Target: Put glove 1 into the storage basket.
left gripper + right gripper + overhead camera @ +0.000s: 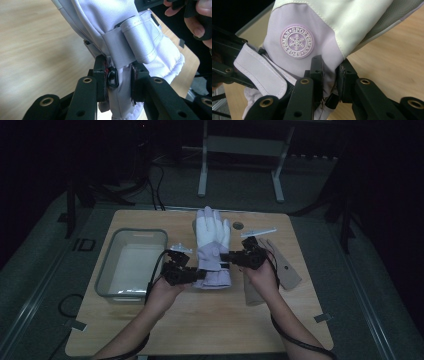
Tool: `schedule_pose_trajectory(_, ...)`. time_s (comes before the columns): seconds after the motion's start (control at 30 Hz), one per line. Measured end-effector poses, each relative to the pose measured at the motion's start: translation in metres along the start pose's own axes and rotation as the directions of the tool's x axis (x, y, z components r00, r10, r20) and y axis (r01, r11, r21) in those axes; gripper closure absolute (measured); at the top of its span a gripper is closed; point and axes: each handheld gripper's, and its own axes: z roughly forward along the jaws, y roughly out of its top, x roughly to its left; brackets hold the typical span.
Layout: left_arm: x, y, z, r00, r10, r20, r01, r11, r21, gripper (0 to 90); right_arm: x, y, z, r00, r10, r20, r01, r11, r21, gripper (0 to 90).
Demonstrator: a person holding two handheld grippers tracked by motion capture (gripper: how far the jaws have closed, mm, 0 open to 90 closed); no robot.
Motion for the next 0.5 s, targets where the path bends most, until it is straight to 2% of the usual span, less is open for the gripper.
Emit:
schedule_pose_trajectory(0.1,0.005,0.003,-0.015,0.9997,0.012,-0.023,-0.012,0.9999,-0.001,72.1,0.009,0.011,0.005,0.9997,-0.023,-0.006,0.023,1.000,-0.010,77.1)
schedule_pose_trajectory(0.2,0.013,0.003,-0.029,0.9990,0.004,-0.045,-0.004,1.0000,-0.003,72.1,0.022,0.025,0.015,0.9980,-0.062,-0.005,0.062,0.998,-0.007,77.3)
schedule_pose_trajectory(0.5,0.034,-0.005,-0.066,0.9959,-0.017,-0.089,0.016,0.9998,-0.014,72.1,0.051,0.049,0.041,0.9950,-0.093,-0.038,0.092,0.995,-0.023,77.7)
